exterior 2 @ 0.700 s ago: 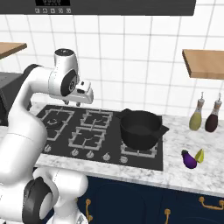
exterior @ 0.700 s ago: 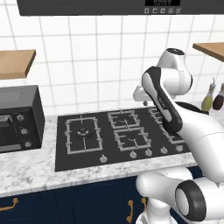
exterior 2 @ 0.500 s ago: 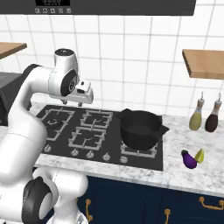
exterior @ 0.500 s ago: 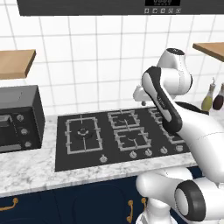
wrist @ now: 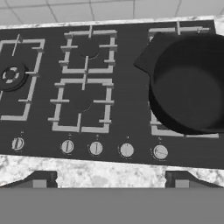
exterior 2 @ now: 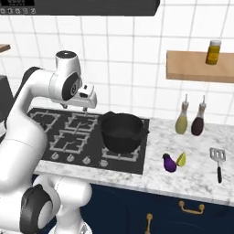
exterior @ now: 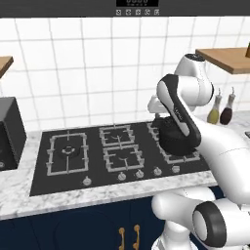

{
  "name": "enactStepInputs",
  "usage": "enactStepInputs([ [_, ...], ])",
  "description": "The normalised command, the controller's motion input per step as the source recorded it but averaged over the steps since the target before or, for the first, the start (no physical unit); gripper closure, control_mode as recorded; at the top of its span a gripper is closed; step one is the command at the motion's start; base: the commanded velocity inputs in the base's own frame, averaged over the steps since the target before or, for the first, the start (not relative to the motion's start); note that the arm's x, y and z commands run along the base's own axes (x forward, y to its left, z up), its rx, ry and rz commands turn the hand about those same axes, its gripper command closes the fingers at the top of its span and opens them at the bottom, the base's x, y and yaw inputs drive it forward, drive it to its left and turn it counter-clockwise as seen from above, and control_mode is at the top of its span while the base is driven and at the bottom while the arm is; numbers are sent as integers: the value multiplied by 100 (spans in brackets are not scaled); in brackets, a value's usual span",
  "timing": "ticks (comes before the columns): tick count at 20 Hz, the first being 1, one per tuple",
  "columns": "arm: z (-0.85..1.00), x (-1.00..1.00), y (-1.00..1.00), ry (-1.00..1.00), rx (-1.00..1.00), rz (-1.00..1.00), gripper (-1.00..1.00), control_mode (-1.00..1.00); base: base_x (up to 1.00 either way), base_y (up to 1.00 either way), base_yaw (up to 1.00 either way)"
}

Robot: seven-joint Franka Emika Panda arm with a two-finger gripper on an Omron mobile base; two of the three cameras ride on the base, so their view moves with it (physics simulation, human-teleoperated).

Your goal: Put the eggplant and lemon wedge in the pot. Retrieve the spatula and lightly stir the vegetables in the pot.

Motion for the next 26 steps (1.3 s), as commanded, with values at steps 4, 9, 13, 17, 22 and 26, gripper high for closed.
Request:
enactStepInputs([
  [4,0,0,0,0,0,0,-100,100,0,-77,0],
  [9,0,0,0,0,0,0,-100,100,0,-73,0],
  [13,0,0,0,0,0,0,-100,100,0,-52,0],
  [17,-5,0,-35,1,0,0,-100,-100,0,0,0],
  [22,-44,-7,-78,1,-2,0,-100,-100,0,0,0],
  [26,-63,-22,-90,6,0,0,-100,-100,0,0,0],
])
